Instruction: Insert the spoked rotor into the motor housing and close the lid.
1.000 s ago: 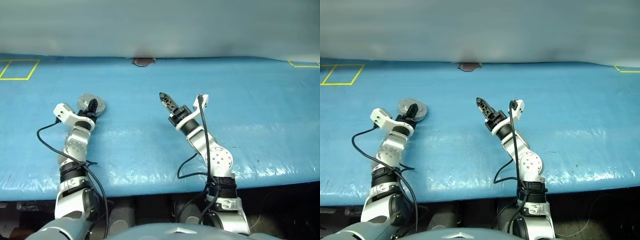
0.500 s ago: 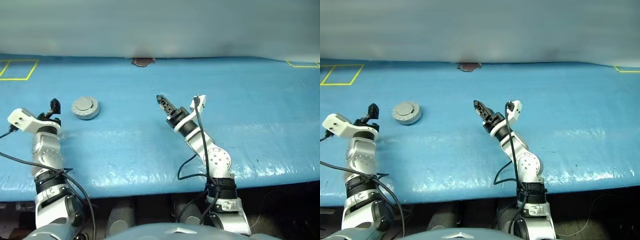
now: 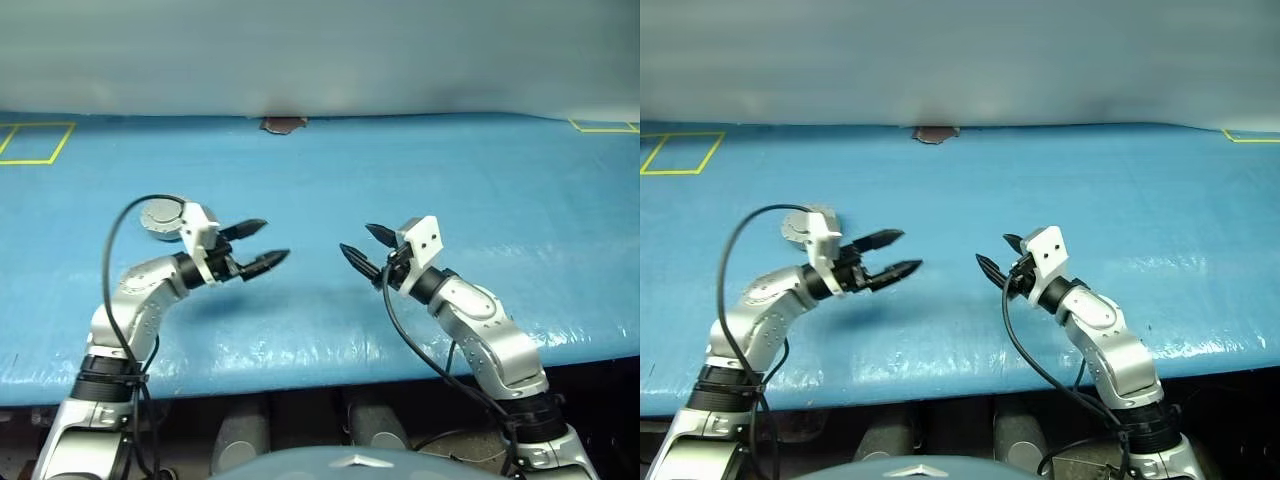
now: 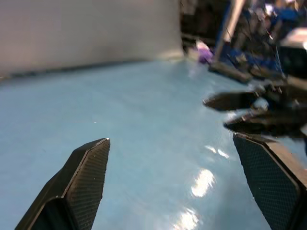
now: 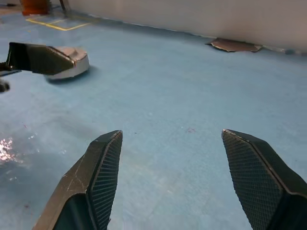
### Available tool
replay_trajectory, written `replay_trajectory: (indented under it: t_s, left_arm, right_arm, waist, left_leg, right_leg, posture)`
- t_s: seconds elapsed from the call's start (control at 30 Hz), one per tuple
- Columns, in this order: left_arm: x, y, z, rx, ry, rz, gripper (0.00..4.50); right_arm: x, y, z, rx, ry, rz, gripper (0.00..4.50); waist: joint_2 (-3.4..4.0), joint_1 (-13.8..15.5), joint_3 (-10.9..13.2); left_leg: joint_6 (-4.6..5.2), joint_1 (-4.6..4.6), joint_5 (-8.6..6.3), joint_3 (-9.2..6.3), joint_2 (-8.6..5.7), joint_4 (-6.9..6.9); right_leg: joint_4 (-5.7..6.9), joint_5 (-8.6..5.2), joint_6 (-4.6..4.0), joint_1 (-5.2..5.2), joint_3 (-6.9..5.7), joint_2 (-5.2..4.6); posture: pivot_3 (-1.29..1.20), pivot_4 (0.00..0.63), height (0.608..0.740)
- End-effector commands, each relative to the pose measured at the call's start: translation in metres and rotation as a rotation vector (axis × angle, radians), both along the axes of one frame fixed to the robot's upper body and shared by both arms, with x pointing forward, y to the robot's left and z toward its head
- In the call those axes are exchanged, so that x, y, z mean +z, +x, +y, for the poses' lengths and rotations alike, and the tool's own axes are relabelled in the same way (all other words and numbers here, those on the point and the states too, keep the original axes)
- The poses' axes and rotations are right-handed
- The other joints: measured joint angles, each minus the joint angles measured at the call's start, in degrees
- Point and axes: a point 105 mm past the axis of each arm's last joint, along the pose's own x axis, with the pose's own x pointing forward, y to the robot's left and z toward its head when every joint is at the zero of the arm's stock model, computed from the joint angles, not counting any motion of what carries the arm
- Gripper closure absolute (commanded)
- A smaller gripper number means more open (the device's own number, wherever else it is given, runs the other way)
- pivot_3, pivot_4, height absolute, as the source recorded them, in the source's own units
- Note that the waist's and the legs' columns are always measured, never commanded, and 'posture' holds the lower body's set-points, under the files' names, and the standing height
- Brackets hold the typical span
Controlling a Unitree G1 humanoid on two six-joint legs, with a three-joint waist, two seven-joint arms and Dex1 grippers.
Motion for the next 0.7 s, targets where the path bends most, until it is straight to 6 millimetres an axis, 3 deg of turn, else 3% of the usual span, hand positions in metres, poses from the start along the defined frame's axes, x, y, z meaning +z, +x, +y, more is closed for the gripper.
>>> replay_trajectory:
  t_s: [0.03,0.2,0.7]
  left_arm:
    - [-0.002,0.0,-0.002,-0.036,0.068,-0.046,0.04]
    - [-0.015,0.002,0.006,-0.034,0.153,-0.064,0.04]
    - [-0.007,0.007,0.007,0.012,0.166,-0.112,0.04]
  right_arm:
    - [0.002,0.001,-0.012,-0.016,-0.038,-0.023,1.01]
    - [-0.002,0.001,-0.015,-0.026,-0.057,-0.018,1.01]
    - [0.001,0.004,-0.012,-0.027,-0.052,-0.04,1.01]
  waist:
    - [0.0,0.0,0.0]
    - [0.0,0.07,0.0]
    - [0.0,1.15,0.0]
  left_leg:
    - [0.01,0.01,0.01,0.01,0.0,0.01]
    - [0.02,-0.04,0.01,0.04,-0.02,0.02]
    - [0.02,-0.08,0.01,0.05,-0.04,0.07]
  right_leg:
    - [0.0,0.01,0.0,0.0,0.0,-0.01]
    - [-0.03,0.02,0.02,-0.02,0.02,-0.04]
    - [-0.05,0.06,0.09,-0.02,0.03,-0.06]
  posture:
    - [0.0,0.15,0.74]
    - [0.0,0.15,0.74]
    - [0.0,0.15,0.74]
